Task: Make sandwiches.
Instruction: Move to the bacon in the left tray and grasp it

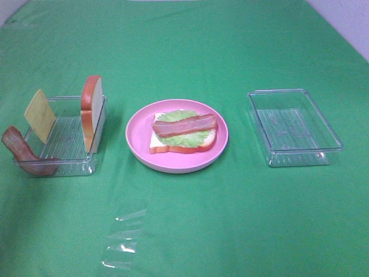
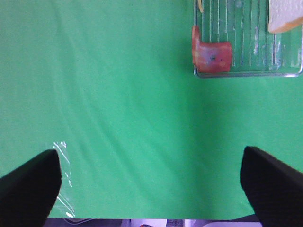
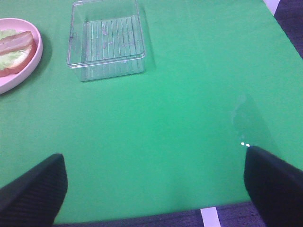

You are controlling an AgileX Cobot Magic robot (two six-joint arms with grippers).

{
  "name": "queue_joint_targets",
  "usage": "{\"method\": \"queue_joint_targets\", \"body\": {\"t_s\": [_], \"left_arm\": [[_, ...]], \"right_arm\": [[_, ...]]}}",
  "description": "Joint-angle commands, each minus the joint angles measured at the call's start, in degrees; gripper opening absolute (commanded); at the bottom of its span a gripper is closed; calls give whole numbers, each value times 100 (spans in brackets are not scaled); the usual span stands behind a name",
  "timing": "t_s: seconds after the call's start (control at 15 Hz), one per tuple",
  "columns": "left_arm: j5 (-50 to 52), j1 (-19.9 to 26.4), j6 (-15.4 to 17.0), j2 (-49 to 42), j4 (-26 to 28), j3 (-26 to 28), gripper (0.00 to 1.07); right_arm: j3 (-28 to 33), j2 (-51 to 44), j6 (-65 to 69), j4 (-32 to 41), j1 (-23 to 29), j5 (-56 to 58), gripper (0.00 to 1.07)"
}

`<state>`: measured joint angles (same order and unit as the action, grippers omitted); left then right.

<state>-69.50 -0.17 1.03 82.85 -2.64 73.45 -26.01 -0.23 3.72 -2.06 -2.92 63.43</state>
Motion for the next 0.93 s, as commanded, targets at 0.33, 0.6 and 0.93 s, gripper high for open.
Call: {"method": "queue_joint_targets", "body": {"t_s": [0.33, 0.6, 0.93], "left_arm": [[-46, -722, 728, 2131, 132, 556, 95], [493, -636, 665, 2676, 143, 590, 95], [785, -407, 441, 2968, 327, 613, 95]], "right_arm": [[11, -160, 11, 11, 6, -40, 98], [11, -160, 11, 11, 6, -40, 98], [11, -160, 11, 11, 6, -40, 98]]}}
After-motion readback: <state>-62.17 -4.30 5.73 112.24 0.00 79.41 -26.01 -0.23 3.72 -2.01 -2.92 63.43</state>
